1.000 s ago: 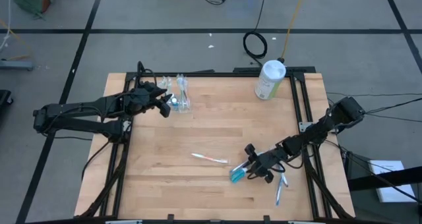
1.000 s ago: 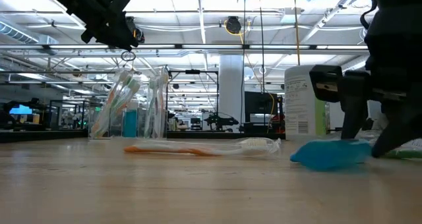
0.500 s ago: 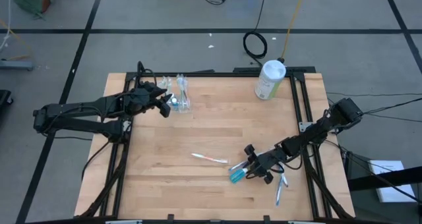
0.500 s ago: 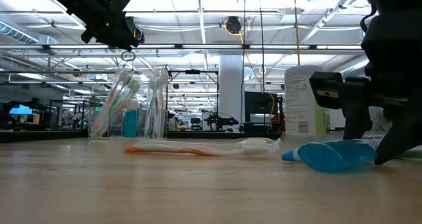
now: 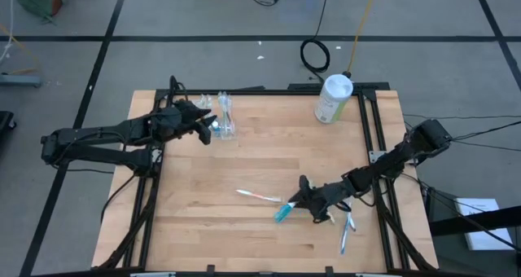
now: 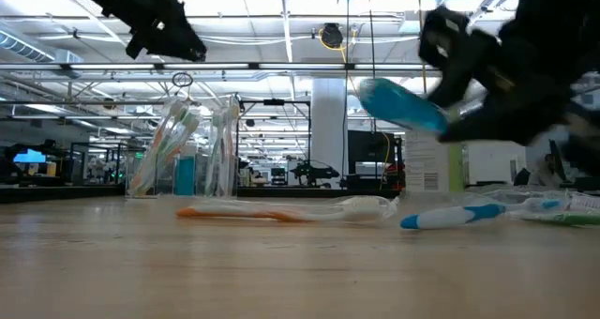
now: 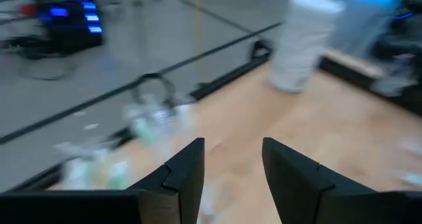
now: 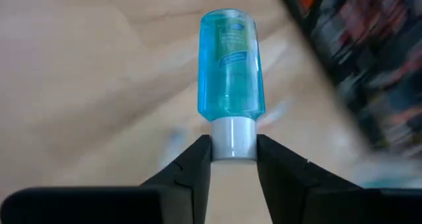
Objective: Pick & Place toothbrushing station
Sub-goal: Put the blue mouthwash into the transparent organizer
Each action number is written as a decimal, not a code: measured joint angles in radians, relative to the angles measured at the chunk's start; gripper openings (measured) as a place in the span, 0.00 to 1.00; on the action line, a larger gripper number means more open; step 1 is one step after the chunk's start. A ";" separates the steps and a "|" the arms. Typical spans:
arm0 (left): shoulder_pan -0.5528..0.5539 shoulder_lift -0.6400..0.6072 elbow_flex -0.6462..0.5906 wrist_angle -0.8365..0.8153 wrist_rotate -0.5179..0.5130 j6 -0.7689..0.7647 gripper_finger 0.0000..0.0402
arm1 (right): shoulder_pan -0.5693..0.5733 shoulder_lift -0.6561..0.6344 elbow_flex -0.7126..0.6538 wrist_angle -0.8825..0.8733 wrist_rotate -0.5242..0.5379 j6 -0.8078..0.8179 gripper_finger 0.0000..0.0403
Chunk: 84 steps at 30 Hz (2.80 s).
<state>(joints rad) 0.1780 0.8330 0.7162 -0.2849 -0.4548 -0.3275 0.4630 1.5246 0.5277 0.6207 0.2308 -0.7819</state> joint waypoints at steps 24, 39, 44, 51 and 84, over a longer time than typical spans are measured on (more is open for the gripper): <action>-0.010 0.528 0.216 0.190 0.699 0.089 0.40 | -0.351 0.008 0.201 -0.118 -0.018 -0.591 0.24; -0.055 0.879 0.504 0.002 0.803 0.071 0.40 | -0.350 0.008 0.201 -0.132 0.008 -0.547 0.24; -0.056 0.890 0.505 -0.020 0.793 0.062 0.40 | -0.350 0.008 0.201 -0.127 0.009 -0.547 0.24; -0.056 0.914 0.506 0.006 0.807 0.092 0.40 | -0.350 0.009 0.201 -0.120 0.008 -0.569 0.24; -0.043 0.922 0.505 0.024 0.772 0.108 0.27 | -0.348 0.008 0.201 -0.079 0.080 -0.539 0.28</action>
<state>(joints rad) 0.1352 1.7546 1.2213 -0.2607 0.3168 -0.2191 0.1150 1.5322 0.7284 0.5414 0.3109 -1.3209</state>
